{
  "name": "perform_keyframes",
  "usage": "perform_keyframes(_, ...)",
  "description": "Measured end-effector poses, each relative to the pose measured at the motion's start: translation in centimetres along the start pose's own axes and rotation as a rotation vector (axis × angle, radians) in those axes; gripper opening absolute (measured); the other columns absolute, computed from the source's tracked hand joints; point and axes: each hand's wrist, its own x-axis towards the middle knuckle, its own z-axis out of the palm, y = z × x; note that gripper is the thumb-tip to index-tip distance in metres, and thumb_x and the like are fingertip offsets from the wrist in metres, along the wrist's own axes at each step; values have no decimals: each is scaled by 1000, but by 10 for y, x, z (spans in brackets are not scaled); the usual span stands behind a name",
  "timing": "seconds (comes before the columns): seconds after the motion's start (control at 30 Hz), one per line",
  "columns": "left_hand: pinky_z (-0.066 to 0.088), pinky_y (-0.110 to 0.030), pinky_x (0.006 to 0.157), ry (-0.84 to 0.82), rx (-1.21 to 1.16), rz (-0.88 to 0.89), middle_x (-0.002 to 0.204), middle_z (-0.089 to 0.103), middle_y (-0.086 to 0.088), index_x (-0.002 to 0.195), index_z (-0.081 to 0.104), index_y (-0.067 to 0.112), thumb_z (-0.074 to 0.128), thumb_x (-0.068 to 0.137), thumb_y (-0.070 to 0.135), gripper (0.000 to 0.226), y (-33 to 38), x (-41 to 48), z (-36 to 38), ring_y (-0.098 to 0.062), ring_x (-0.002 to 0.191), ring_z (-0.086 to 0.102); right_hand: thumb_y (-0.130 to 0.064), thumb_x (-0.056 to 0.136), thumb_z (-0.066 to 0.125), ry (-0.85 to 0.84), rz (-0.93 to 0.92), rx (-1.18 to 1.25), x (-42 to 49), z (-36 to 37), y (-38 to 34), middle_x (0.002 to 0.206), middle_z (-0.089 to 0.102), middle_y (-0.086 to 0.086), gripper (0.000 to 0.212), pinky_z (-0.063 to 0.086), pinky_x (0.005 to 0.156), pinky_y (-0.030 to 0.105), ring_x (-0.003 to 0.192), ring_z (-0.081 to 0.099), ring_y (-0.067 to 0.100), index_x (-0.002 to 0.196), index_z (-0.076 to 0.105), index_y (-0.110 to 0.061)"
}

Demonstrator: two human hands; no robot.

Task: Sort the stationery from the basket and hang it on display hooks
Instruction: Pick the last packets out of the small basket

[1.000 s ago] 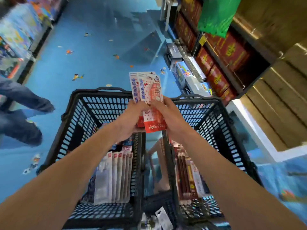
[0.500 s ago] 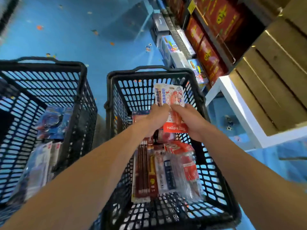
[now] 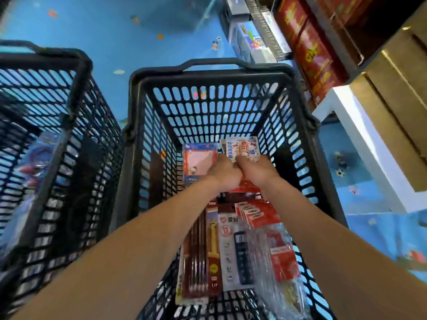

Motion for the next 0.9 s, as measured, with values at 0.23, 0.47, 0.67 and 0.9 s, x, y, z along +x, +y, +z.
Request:
perform_keyframes(0.23, 50, -35, 75, -3, 275, 107, 91, 57, -6, 91, 53, 10, 56, 102, 15, 12, 1, 3, -11, -26, 94, 59, -58, 90, 58, 158, 6, -548, 3, 6, -14, 116, 64, 13, 49, 49, 72, 33, 98, 63, 33, 103, 66, -11)
perform_keyframes(0.47, 56, -42, 86, 7, 139, 119, 112, 66, -10, 120, 59, 8, 62, 94, 14, 27, -21, 0, -21, -27, 102, 63, -48, 98, 51, 338, -86, -1079, -17, 23, -26, 143, 38, 19, 57, 37, 104, 47, 132, 36, 39, 137, 56, -6)
perform_keyframes(0.67, 51, -34, 68, -33, 102, 161, 114, 64, -15, 126, 58, 3, 60, 94, 8, 32, 2, -38, -54, -31, 105, 64, -38, 99, 56, 409, -246, -961, -42, 17, -40, 142, 45, 21, 50, 42, 101, 51, 134, 38, 42, 133, 55, -3)
perform_keyframes(0.9, 56, -39, 61, 102, -23, 359, 73, 64, -17, 78, 63, -4, 51, 78, 1, 13, 33, -98, -164, -34, 76, 68, -18, 87, 58, 491, -507, -198, -92, 36, -150, 77, 63, 8, 14, 47, 77, 34, 81, 57, 29, 85, 69, -11)
